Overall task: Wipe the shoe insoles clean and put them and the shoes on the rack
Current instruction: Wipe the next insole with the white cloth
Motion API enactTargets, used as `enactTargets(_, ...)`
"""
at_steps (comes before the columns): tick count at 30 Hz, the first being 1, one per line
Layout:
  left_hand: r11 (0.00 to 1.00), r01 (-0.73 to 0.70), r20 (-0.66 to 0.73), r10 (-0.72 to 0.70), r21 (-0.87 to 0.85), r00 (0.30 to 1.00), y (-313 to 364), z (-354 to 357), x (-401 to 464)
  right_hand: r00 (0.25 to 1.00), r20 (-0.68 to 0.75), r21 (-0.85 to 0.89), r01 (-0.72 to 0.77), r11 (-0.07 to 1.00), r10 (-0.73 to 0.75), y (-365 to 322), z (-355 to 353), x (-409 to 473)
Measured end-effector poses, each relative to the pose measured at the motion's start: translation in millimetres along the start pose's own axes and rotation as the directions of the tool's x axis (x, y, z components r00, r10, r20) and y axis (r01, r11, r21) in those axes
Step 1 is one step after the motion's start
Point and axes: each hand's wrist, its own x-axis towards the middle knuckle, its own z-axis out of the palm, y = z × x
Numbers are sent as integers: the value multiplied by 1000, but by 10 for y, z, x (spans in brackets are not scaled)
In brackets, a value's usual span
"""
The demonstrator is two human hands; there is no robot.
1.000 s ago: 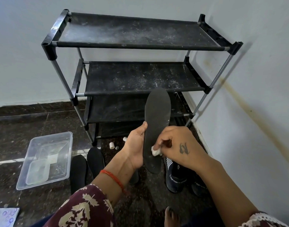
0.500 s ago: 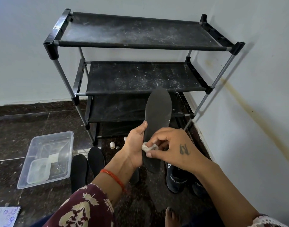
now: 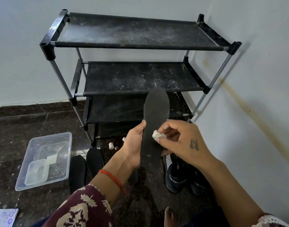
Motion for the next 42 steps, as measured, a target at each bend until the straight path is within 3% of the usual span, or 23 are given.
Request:
enactTargets(5, 996, -12, -57, 7, -87, 998, 21, -27, 23, 959, 272, -12, 81, 997, -74, -120, 165, -15)
enactTargets(13, 999, 32, -75, -34, -33, 997, 7, -27, -6, 888, 453, -85, 138, 987, -85, -95, 62, -35)
enactTargets(17, 1000, 16, -55, -15, 12, 998, 8, -20, -4, 930, 363, -168, 130, 977, -61, 5, -6, -19)
enactTargets(20, 1000, 14, -54, -12, 28, 998, 9, -11, -4, 991, 129, -216, 65, 974, -38, 129, -36, 18)
enactTargets(23, 1000, 22, -30, -22, 11, 999, 9, 0, -16, 999, -39, -157, 20, 987, -27, 170, 18, 50)
enactTargets(28, 1000, 5, -24, -6, -27, 1000, -16, 13, -20, 998, 57, -259, 23, 966, -9, 116, 175, 60)
enactTargets(37, 1000, -16, -28, 16, 22, 999, -7, -40, -3, 935, 354, -101, 0, 995, 36, 46, 17, 39)
enactTargets(39, 999, -9, -24, 10, 48, 1000, -10, -23, -3, 938, 343, -167, 3, 986, 55, 88, -44, 34)
enactTargets(42, 999, 4, 6, -4, 50, 1000, -9, 19, -13, 993, 110, -279, -2, 960, 34, 126, -94, 36)
